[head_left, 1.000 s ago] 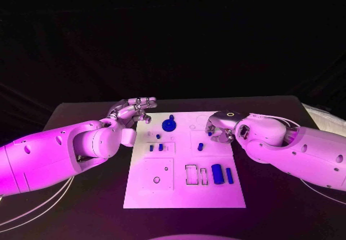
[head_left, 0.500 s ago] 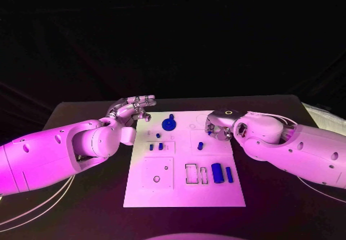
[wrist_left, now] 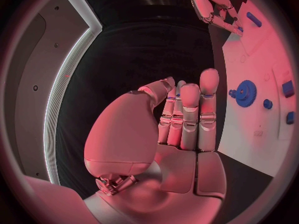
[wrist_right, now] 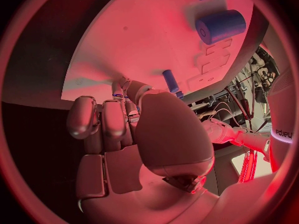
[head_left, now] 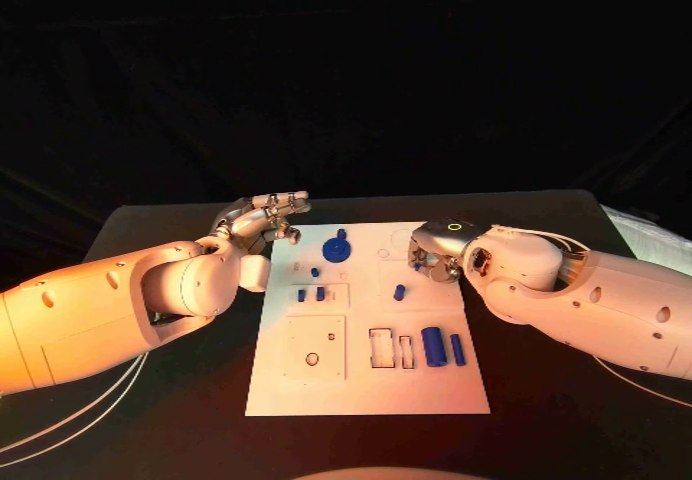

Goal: Assemble the parts on the task board

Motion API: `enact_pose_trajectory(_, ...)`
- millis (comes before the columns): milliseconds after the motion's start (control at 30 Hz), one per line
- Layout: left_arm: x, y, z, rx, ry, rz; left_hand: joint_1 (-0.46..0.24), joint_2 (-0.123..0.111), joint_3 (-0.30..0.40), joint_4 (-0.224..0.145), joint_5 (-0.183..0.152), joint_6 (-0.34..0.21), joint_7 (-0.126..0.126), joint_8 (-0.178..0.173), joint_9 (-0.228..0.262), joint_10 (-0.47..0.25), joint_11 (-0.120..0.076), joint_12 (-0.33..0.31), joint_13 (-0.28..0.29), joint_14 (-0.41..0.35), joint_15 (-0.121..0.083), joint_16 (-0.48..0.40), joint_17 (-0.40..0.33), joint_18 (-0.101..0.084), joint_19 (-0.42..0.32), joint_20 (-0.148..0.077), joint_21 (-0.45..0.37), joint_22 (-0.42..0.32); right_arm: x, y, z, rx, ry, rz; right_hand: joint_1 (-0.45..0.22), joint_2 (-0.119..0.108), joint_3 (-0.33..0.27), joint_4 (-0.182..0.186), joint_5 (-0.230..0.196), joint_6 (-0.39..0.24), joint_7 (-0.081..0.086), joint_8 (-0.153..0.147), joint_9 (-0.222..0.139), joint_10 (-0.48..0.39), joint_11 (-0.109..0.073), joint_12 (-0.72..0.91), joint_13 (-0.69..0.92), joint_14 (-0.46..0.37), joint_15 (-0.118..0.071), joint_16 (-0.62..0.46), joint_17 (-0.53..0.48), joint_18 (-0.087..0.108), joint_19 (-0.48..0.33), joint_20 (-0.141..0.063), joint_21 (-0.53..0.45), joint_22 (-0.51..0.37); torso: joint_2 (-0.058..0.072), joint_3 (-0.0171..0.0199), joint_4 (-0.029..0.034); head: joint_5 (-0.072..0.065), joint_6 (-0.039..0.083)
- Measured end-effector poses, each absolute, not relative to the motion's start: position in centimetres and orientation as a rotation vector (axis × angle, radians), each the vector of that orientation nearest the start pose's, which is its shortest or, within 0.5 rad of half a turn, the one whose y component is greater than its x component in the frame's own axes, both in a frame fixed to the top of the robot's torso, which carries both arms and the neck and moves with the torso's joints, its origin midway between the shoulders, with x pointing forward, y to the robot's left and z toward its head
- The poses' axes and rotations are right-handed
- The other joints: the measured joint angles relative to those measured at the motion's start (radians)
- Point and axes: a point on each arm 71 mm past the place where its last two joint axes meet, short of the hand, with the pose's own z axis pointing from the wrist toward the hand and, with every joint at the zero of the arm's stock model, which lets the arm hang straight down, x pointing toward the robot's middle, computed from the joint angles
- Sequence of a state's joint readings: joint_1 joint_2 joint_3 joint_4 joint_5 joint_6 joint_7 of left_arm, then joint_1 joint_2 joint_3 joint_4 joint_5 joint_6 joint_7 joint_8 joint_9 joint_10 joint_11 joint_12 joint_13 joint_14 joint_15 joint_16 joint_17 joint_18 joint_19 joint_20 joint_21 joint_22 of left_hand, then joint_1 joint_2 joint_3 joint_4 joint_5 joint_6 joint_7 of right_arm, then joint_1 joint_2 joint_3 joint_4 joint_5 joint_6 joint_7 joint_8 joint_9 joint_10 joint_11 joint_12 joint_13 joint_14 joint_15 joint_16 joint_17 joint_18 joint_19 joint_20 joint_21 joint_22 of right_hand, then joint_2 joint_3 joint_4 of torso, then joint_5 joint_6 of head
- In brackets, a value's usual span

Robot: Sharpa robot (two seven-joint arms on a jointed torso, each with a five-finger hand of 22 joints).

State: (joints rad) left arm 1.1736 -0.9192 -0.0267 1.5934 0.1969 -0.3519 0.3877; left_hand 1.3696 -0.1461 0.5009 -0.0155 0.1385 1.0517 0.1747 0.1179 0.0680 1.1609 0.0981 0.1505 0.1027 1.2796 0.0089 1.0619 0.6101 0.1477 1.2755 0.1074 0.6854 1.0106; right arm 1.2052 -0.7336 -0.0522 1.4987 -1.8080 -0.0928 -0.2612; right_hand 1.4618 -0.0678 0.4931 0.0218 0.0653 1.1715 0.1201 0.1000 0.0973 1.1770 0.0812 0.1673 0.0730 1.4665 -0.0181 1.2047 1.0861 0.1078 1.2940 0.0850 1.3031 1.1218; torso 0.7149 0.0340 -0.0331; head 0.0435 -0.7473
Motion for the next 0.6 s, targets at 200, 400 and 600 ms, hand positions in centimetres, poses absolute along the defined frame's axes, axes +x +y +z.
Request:
enact_pose_trajectory(200, 47.6, 23.4, -18.7, -1.391, 1.341, -1.522, 0.000, 0.000, -0.003, -0.003, 0.000, 0.000, 0.000, 0.000, 0.000, -0.003, 0.003, 0.004, 0.000, -0.003, 0.003, 0.000, -0.002, 0.000, 0.000, 0.000, -0.004, -0.003, 48.3, -15.7, -19.6, -0.494, 1.702, 0.374, -0.041, -0.015, 0.001, -0.001, 0.000, 0.004, 0.004, 0.000, 0.003, 0.031, -0.023, -0.010, -0.003, 0.000, 0.000, 0.004, 0.001, 0.000, 0.003, 0.003, 0.005, 0.009, -0.001, 0.0000, 0.0000, 0.000, -0.002)
enact_pose_trajectory(400, 47.7, 23.6, -18.8, -1.391, 1.339, -1.522, 0.004, 0.004, -0.003, -0.003, 0.000, -0.004, 0.003, 0.000, 0.000, -0.003, 0.003, 0.004, 0.000, -0.007, 0.000, -0.005, -0.006, 0.000, 0.000, 0.000, -0.004, -0.004, 47.9, -16.0, -19.1, -0.470, 1.678, 0.397, -0.052, -0.019, -0.005, 0.005, -0.005, 0.009, 0.000, 0.000, 0.008, 0.038, -0.026, -0.015, -0.004, 0.000, 0.000, 0.008, 0.006, 0.000, 0.004, 0.005, 0.010, 0.014, -0.002, 0.0000, 0.0001, 0.001, -0.003)
enact_pose_trajectory(600, 47.7, 23.7, -18.8, -1.390, 1.339, -1.526, 0.004, 0.004, -0.003, -0.003, 0.000, -0.004, 0.003, 0.000, 0.000, -0.010, 0.003, 0.004, 0.000, -0.009, 0.002, -0.005, -0.011, 0.000, -0.004, 0.003, -0.012, -0.006, 47.4, -16.4, -18.3, -0.441, 1.660, 0.422, -0.054, -0.017, -0.005, 0.005, -0.006, 0.009, 0.000, 0.000, 0.008, 0.038, -0.026, -0.015, -0.005, 0.000, 0.000, 0.012, 0.006, 0.000, 0.008, 0.001, 0.010, 0.017, -0.001, 0.0007, 0.0000, 0.002, -0.002)
